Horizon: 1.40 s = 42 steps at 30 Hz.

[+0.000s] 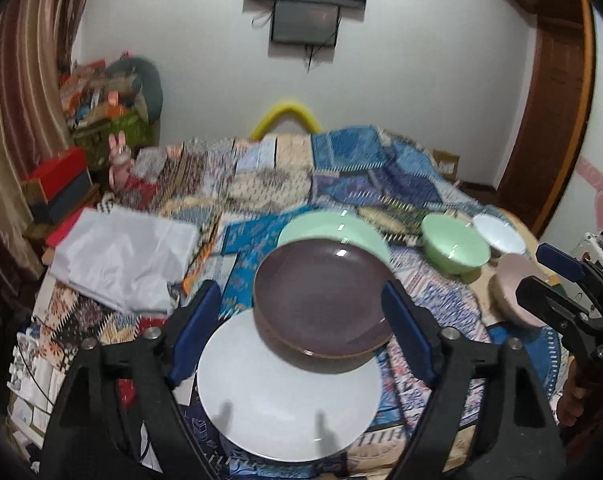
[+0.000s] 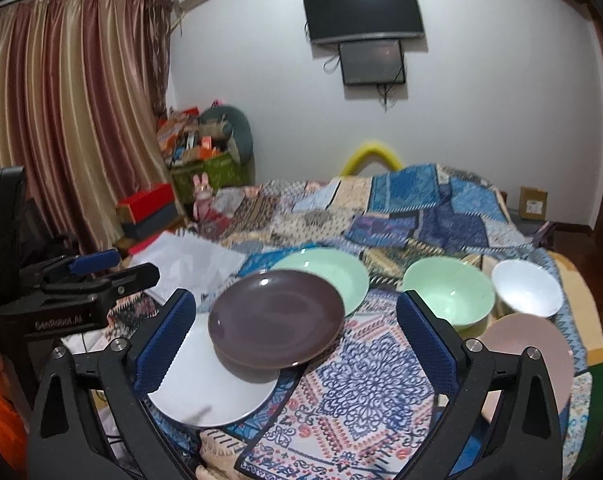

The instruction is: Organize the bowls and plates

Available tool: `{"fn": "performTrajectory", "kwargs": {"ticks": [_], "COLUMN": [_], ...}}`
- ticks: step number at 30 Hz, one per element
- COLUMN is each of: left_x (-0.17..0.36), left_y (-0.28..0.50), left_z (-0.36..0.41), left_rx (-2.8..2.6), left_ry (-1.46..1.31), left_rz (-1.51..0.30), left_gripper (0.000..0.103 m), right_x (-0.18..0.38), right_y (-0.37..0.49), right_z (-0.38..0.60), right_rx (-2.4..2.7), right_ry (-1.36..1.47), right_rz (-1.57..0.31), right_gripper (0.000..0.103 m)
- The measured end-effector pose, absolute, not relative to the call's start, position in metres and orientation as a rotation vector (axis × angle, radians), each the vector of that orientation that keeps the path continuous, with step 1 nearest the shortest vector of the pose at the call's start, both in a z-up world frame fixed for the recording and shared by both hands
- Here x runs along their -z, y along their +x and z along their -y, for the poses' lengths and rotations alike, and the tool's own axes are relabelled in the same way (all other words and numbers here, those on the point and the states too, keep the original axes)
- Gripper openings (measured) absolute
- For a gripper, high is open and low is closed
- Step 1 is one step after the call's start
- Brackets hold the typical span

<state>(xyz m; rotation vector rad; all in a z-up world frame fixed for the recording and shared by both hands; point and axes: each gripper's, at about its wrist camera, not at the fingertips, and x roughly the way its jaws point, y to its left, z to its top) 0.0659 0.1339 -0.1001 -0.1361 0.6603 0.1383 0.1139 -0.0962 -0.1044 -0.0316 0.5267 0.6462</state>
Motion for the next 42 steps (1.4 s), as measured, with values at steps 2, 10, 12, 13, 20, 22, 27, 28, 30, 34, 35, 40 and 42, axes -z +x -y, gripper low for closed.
{"fn": "performTrajectory", "kwargs": {"ticks": [2, 10, 12, 13, 20, 22, 27, 28, 30, 34, 35, 40, 42], "left_x": [0.112, 0.155, 0.164, 0.168, 0.192, 0.199, 0.213, 0.215, 0.219, 0.225, 0.226, 0.232, 0.233], "left_y": [0.075, 0.116, 0.128, 0.133, 0.166, 0.176, 0.193, 0.195, 0.200, 0.207, 0.208, 0.212, 0.213], "left_z": [-0.143, -0.174, -0.181, -0.184, -0.200, -0.205, -0.210, -0.211, -0.211, -0.210, -0.209, -0.208, -0.207], "left_rx": [-0.139, -0.130, -0.123, -0.122, -0.095, -0.083, -0.060, -0.054, -0.041, -0.023, -0.021, 0.011, 0.027], "left_ry": [-0.141, -0.177, -0.186, -0.188, -0.204, -0.220, -0.236, -0.243, -0.249, -0.247, -0.243, -0.248, -0.258], "left_rz": [-0.700, -0.829, -0.852, -0.859, -0.937, -0.960, -0.996, -1.003, -1.014, -1.026, -1.028, -1.049, -1.054], "left_gripper": [0.077, 0.070, 0.069, 0.069, 0.060, 0.057, 0.054, 0.052, 0.047, 0.044, 0.043, 0.039, 0.039], "right_x": [0.113, 0.151, 0.160, 0.164, 0.186, 0.192, 0.205, 0.207, 0.212, 0.219, 0.220, 0.224, 0.226], "right_y": [0.121, 0.157, 0.166, 0.170, 0.197, 0.202, 0.213, 0.216, 0.221, 0.228, 0.229, 0.233, 0.235], "right_z": [0.091, 0.072, 0.070, 0.069, 0.063, 0.062, 0.055, 0.054, 0.053, 0.052, 0.052, 0.047, 0.045], "right_rx": [-0.644, -0.638, -0.636, -0.630, -0.616, -0.611, -0.606, -0.608, -0.611, -0.621, -0.627, -0.639, -0.644], "right_ry": [-0.039, -0.049, -0.049, -0.049, -0.030, -0.029, -0.043, -0.039, -0.024, 0.007, 0.014, 0.014, 0.014], "right_rz": [-0.557, -0.698, -0.724, -0.737, -0.827, -0.846, -0.888, -0.899, -0.921, -0.957, -0.965, -0.981, -0.987], "right_gripper": [0.092, 0.077, 0.076, 0.074, 0.062, 0.060, 0.051, 0.049, 0.048, 0.038, 0.035, 0.030, 0.030]}}
